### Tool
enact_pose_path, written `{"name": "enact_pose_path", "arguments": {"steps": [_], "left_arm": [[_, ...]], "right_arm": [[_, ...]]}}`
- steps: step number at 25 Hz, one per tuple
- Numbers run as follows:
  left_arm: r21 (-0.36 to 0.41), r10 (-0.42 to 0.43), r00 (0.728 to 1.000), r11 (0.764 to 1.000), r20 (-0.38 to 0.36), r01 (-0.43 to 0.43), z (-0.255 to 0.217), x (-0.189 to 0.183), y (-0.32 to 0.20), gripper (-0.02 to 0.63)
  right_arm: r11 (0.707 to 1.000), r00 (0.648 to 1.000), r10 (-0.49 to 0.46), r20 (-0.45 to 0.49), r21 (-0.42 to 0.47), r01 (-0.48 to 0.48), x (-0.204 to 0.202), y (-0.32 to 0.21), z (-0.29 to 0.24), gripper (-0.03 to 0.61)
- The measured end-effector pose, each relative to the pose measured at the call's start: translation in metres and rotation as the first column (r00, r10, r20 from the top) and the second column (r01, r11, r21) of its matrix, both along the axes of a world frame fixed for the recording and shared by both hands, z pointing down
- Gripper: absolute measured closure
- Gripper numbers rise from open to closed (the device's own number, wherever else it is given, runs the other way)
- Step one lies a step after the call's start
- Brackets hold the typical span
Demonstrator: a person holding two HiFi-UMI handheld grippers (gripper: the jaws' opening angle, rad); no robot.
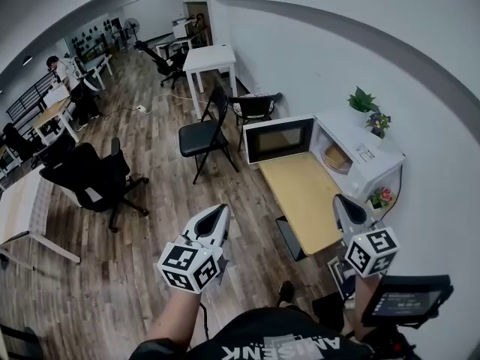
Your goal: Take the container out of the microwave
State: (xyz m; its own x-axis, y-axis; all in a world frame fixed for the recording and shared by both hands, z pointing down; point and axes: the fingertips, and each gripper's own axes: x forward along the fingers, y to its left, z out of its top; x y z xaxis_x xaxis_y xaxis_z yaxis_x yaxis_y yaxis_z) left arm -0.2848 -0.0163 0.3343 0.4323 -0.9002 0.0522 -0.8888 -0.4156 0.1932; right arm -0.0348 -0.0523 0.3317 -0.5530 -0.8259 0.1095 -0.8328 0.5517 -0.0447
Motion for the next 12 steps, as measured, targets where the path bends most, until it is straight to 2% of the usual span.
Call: {"name": "enact_pose_path", "arguments": {"steps": [3,7,12], "left_arm": [[-0.004,-0.019,1.0,1.0,0.001,0.019,-0.003,0.012,-0.036,0.612],[0.01,-0.001,1.0,1.0,-0.013,0.001,-0.01,0.033,-0.076,0.612],[0.018,-0.035,0.999,0.999,-0.018,0.036,-0.013,0.053,-0.125,0.612]], "right_arm": [[1.0,1.0,-0.02,-0.002,0.0,0.02,0.01,-0.04,-0.006,0.574],[1.0,1.0,-0.027,0.009,0.002,0.027,0.026,-0.088,-0.011,0.574],[1.0,0.999,-0.025,0.03,0.015,0.024,0.053,-0.132,-0.018,0.574]]}}
